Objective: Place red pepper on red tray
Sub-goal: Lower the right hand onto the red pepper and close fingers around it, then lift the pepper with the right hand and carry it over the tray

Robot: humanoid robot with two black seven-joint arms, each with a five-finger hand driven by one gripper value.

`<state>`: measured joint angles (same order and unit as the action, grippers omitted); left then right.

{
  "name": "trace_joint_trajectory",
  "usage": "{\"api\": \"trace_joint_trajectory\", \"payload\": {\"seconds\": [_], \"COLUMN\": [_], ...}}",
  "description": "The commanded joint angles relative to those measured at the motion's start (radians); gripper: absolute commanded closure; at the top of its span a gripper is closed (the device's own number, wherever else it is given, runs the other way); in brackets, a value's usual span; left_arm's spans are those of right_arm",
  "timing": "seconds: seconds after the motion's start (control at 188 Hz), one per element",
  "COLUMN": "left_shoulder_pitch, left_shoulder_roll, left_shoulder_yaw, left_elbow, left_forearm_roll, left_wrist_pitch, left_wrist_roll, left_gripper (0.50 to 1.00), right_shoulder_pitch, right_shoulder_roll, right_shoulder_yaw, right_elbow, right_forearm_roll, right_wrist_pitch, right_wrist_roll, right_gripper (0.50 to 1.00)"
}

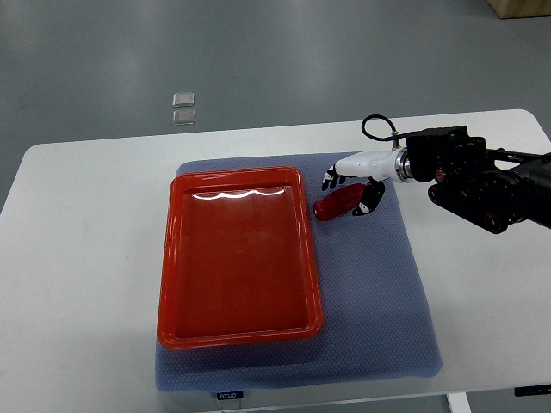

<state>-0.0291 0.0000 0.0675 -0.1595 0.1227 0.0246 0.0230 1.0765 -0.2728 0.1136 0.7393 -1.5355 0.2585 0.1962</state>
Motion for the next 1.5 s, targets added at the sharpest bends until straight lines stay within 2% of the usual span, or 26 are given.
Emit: {"api": "trace_joint_trajectory", "payload": {"seconds": [0.0,0.048,0.074,0.191,0.452,0.516,0.574,0.893,1.058,1.222,1.323,1.493], "left_shoulder_pitch": [0.000,0.000,0.000,0.000,0.000,0.000,0.000,0.000,0.000,0.000,0.000,0.000], "left_shoulder_roll": [0.000,0.000,0.000,0.000,0.000,0.000,0.000,0.000,0.000,0.000,0.000,0.000], "left_shoulder_yaw": [0.000,0.000,0.000,0.000,0.000,0.000,0.000,0.000,0.000,0.000,0.000,0.000], "left_elbow": [0.000,0.000,0.000,0.000,0.000,0.000,0.000,0.000,0.000,0.000,0.000,0.000], "left_forearm_roll": [0.000,0.000,0.000,0.000,0.000,0.000,0.000,0.000,0.000,0.000,0.000,0.000], "left_wrist_pitch": [0.000,0.000,0.000,0.000,0.000,0.000,0.000,0.000,0.000,0.000,0.000,0.000], "left_wrist_roll": [0.000,0.000,0.000,0.000,0.000,0.000,0.000,0.000,0.000,0.000,0.000,0.000], "left_gripper": [0.500,0.500,0.500,0.500,0.500,0.500,0.500,0.500,0.500,0.500,0.500,0.500], "right_shoulder_pitch": [-0.003,-0.003,-0.001,-0.001,-0.007,-0.006,-0.003,0.033,0.077,0.120,0.129,0.114], "right_shoulder_roll": [0.010,0.010,0.010,0.009,0.009,0.009,0.009,-0.009,-0.011,0.001,0.041,0.176], "right_shoulder_yaw": [0.000,0.000,0.000,-0.002,-0.003,-0.005,-0.009,0.009,0.014,0.014,0.020,-0.003], "right_elbow": [0.000,-0.001,-0.001,-0.006,-0.014,-0.014,-0.014,-0.014,-0.008,0.025,0.049,0.049], "right_forearm_roll": [0.000,0.000,0.000,0.000,0.000,0.000,0.000,0.021,0.080,0.195,0.253,0.247], "right_wrist_pitch": [-0.001,-0.001,-0.001,0.001,0.001,0.001,0.001,0.004,0.004,0.059,0.067,0.064], "right_wrist_roll": [0.000,-0.001,0.000,0.000,0.000,0.000,0.003,0.014,0.051,0.080,0.098,0.092], "right_gripper": [0.738,0.748,0.777,0.844,0.891,0.936,1.000,1.000,1.000,1.000,1.000,1.000]}}
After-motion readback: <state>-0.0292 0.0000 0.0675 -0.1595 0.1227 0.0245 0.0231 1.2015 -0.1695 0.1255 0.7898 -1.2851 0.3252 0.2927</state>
